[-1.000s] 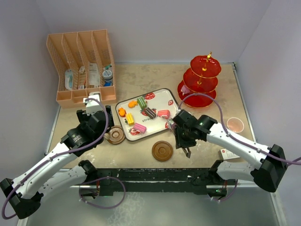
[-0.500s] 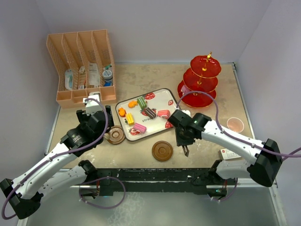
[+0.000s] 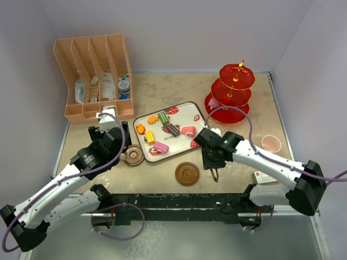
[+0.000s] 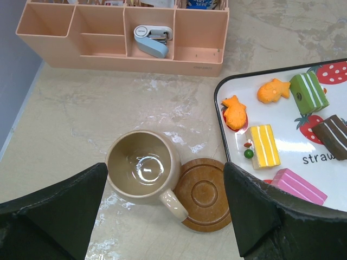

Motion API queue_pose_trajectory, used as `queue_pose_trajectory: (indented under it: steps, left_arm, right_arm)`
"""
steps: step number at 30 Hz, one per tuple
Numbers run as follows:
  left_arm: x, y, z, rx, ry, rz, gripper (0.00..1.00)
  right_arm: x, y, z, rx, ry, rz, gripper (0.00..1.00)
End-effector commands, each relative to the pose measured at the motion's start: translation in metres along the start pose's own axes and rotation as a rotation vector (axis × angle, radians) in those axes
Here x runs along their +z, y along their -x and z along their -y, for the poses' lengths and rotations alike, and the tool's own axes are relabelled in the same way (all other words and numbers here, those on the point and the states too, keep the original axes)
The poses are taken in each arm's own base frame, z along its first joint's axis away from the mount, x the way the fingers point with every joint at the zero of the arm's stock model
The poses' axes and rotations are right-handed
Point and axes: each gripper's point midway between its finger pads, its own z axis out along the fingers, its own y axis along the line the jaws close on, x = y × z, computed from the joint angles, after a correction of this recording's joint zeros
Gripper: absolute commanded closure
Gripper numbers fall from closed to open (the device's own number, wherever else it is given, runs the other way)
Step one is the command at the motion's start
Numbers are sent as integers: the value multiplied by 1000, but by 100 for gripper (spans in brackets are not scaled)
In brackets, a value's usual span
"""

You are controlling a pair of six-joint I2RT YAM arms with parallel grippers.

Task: Serve the afternoon tea
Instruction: Pick up the desert from the tray.

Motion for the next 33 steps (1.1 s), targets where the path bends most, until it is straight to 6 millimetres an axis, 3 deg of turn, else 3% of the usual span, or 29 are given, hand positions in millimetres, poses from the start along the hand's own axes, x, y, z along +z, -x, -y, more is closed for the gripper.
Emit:
queue_pose_trajectory:
  steps: [1, 16, 20, 27, 33]
  left_arm:
    - [-1, 8, 2, -19, -6, 18, 15]
    - [-1, 8, 2, -18, -1, 17, 15]
    - [0, 8, 2, -16, -2, 15, 15]
    - [0, 8, 2, -16, -3, 15, 15]
    - [0, 7, 3, -13, -1, 12, 15]
  right_arm:
    - [-7, -1, 4, 30, 1, 18, 58]
    - [2, 1, 10, -24, -46, 21, 61]
    - [2, 2, 10, -24, -41, 28, 71]
    - [-24, 19, 1, 62, 35, 117, 80]
    - [-39, 36, 15, 164, 14, 211, 79]
